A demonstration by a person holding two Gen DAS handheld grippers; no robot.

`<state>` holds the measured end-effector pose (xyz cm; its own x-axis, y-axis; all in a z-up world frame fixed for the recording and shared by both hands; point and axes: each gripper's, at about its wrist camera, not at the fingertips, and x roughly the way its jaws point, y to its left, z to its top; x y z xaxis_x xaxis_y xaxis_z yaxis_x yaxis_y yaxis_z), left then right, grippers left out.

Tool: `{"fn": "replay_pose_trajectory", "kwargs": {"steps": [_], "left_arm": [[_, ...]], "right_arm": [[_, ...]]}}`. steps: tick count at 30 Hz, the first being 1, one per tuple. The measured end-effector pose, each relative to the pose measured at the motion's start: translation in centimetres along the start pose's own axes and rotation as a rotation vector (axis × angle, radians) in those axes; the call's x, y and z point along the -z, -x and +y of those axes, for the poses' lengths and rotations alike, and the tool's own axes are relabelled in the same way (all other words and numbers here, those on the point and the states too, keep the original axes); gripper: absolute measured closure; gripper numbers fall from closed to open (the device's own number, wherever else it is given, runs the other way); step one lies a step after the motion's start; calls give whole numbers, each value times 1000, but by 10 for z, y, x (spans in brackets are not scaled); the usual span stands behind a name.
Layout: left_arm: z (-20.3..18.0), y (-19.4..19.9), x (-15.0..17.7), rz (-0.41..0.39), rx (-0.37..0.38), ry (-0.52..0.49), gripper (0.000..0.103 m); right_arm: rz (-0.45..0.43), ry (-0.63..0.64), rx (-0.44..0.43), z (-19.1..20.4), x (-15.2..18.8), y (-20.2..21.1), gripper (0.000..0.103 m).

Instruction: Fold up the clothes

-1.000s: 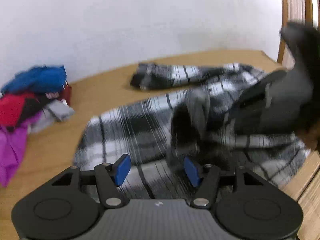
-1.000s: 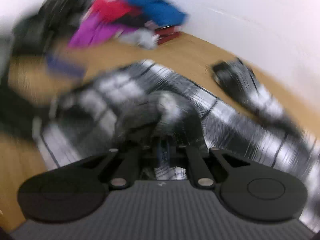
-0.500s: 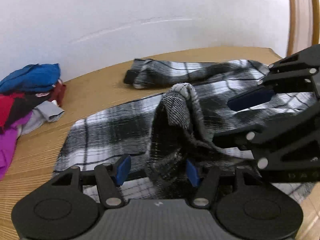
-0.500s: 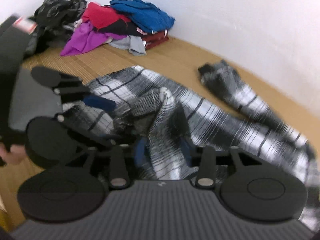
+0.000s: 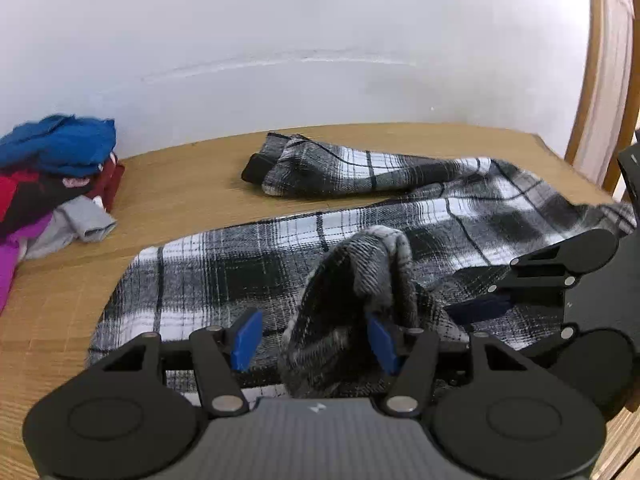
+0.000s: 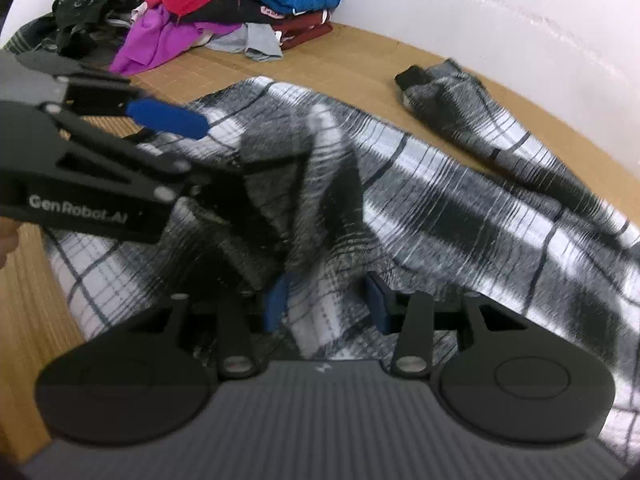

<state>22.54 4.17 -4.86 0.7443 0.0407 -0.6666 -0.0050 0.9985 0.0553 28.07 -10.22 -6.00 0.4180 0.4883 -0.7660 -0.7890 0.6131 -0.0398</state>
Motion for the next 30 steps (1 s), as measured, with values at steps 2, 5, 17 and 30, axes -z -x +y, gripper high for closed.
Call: {"fn": "replay_pose_trajectory", "kwargs": {"steps": [2,5,17,30], "left_arm": [[-1,-4,1,14,-17,-4,42],[0,-11,5,78,-43,-25,41],[-9,2,34,80,-74,-169,40],[6,15,38,25,-337,-254,28]], "right_arm": [[3,-29,-5,-1,3,-2,58],[-5,-78,-12,-5,8,-2,57],[-18,-193,-42,-15,14,-5,57],[-40,-150,-26,-9,22,-4,57]]}}
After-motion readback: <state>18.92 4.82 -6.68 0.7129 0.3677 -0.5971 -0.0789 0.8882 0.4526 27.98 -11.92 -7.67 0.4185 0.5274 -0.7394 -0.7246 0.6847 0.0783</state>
